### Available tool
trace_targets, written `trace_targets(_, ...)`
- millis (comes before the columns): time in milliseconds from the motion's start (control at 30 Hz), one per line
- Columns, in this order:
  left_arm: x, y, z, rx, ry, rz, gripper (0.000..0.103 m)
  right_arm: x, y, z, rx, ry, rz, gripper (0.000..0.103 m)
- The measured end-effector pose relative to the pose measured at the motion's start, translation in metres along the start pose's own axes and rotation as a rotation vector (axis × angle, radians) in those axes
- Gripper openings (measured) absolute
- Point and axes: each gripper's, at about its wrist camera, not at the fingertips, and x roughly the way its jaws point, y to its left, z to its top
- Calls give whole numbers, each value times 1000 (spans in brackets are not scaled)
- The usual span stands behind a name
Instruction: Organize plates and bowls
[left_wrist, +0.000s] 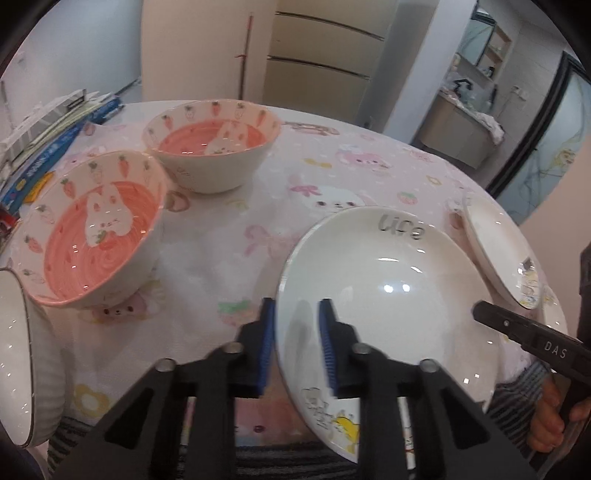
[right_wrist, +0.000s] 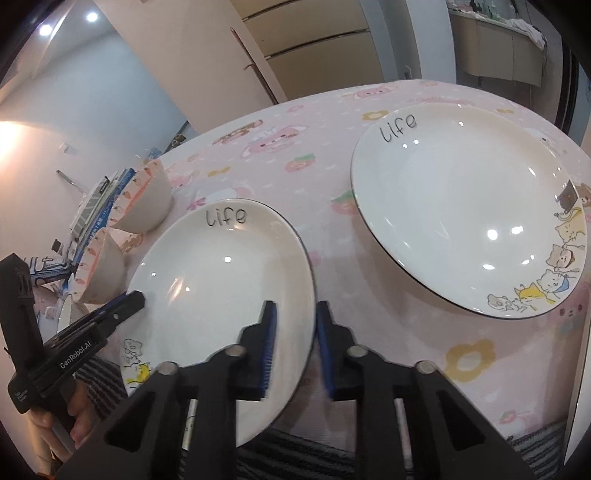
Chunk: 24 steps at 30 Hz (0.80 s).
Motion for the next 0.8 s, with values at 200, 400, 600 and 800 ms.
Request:
trace_targets(200,2,8,0,-36,10,-25,8,4,-9,-1,41,20,65,11)
trace_targets(400,6,7,-1,-33,32,-40,9,5,-9,-2,27,42,73,11)
trace_targets(600,10,7,0,-28,56,-54,17,4,-7,-4,23,24,62,12)
trace_targets(800,15,3,-3,-2,75,-62,22,2,6,-7,-52,-9,-17,14)
